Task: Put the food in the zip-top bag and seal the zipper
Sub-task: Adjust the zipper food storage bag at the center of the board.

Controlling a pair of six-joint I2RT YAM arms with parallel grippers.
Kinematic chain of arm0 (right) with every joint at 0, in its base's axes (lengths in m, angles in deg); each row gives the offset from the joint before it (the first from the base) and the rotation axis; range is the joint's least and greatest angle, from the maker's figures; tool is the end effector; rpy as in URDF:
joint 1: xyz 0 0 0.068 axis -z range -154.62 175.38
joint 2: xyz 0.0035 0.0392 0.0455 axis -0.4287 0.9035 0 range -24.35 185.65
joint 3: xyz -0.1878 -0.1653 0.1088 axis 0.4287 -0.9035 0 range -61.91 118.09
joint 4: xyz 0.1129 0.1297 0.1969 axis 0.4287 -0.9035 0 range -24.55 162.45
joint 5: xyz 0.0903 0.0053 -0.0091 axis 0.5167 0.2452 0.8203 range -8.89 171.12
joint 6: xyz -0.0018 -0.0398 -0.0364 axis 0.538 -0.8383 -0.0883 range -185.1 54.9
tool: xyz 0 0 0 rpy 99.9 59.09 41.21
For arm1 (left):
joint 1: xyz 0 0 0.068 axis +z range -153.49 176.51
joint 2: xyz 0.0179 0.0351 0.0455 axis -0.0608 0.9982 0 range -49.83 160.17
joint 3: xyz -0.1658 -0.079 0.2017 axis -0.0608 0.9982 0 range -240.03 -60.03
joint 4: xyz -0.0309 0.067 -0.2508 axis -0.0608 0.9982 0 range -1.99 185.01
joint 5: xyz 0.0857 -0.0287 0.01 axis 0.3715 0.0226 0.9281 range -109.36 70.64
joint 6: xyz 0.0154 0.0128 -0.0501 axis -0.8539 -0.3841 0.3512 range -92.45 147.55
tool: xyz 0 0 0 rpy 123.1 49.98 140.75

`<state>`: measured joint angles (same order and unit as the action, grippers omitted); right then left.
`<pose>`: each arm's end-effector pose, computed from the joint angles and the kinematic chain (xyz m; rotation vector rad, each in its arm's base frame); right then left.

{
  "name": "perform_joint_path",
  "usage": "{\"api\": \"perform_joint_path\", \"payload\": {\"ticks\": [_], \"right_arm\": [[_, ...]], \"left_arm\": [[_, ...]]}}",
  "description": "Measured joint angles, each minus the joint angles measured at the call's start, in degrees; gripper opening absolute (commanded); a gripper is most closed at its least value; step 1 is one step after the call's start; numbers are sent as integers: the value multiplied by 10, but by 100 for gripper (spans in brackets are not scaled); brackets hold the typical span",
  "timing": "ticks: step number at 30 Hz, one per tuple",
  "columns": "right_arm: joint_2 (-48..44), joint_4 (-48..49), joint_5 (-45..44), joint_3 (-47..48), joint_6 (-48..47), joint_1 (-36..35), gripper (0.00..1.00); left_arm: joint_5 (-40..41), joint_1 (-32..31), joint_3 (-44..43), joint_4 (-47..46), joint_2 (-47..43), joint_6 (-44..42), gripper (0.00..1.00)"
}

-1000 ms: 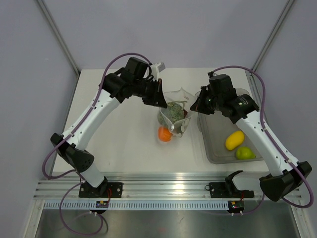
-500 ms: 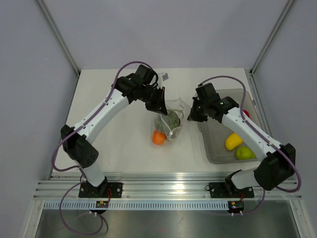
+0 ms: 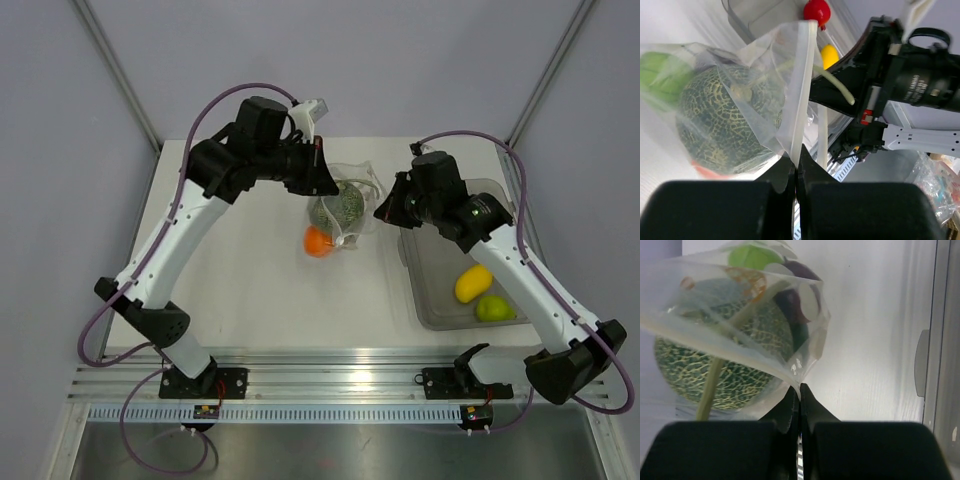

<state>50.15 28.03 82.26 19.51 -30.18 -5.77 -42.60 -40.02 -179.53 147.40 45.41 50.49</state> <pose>0.2326 0.1414 0.3902 0.0642 2.3045 0.6391 0.2569 -0.2078 0.4703 0.5170 2.2588 -1.0046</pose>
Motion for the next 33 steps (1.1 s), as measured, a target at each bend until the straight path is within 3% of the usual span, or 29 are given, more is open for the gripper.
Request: {"api": "perform_joint_path", "payload": {"ticks": [5,11,13,14,16,21,27,33], "right_arm": [[9,28,0,-65,10,-2,0],[55,2,0,-119,14,-3,1],[49,-9,-3,-106,14,-4,15],[47,-14,-6,-93,13,-4,40],[39,-20,-9,-69,13,-4,50],[-2,-20,-13,-35,10,-4,55],[-24,-20,-13,-37,17,-4,81],[-24,-14,4,-83,36,-4,79]], "left_arm": [[-1,0,76,-29,-27,0,0],[0,0,133,1,62,0,0],[2,0,130,9,66,-1,0],[3,0,121,15,65,-2,0],[7,0,99,17,59,-3,0],[8,-1,89,4,26,-2,0],[4,-1,98,-12,14,7,0],[3,-1,105,-13,14,11,0]]}}
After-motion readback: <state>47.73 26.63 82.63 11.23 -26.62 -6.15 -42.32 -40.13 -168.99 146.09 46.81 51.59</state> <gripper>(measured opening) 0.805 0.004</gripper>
